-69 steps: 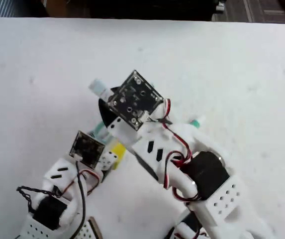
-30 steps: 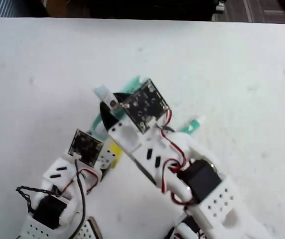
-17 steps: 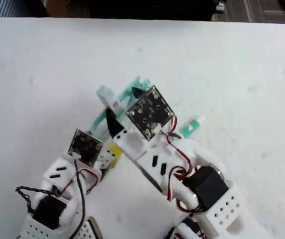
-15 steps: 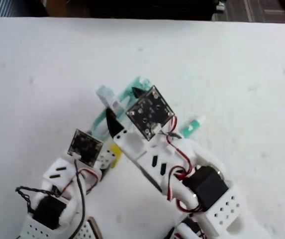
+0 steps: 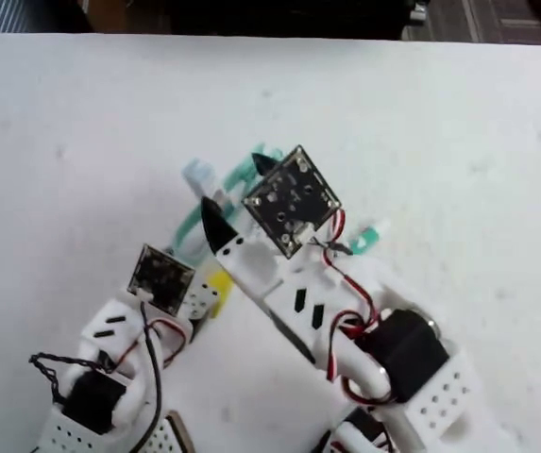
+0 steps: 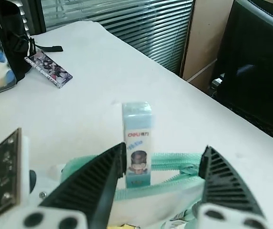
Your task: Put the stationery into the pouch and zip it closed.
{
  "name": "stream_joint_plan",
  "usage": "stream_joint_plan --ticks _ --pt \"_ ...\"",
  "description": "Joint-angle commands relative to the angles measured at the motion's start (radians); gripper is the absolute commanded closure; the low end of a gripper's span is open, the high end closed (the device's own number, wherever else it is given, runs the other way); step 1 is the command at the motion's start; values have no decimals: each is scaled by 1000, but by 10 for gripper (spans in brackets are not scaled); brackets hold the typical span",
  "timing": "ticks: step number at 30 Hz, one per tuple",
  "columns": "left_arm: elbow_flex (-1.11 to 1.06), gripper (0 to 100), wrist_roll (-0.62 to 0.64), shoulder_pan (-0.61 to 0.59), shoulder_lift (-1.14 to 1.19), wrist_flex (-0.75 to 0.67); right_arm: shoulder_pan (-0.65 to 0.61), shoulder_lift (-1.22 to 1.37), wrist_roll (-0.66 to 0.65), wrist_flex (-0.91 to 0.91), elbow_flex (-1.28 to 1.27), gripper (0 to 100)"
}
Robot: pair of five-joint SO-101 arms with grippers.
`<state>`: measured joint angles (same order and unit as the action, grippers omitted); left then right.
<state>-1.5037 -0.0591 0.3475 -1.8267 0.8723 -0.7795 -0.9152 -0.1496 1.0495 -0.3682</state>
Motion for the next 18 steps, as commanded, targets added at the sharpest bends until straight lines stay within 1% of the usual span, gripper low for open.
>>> stream_joint_plan --ticks 1,3,8,13,18 --pt "31 804 2 -7 -4 -21 -7 2 8 30 121 769" --pt "31 804 2 -7 -4 -21 -16 5 8 31 158 769" --pt "31 804 2 -7 -4 -21 -101 36 8 33 169 769" --pt "31 804 2 -7 -4 -21 -68 142 8 21 172 769" --pt "31 804 2 -7 -4 -21 -51 193 8 -27 172 769"
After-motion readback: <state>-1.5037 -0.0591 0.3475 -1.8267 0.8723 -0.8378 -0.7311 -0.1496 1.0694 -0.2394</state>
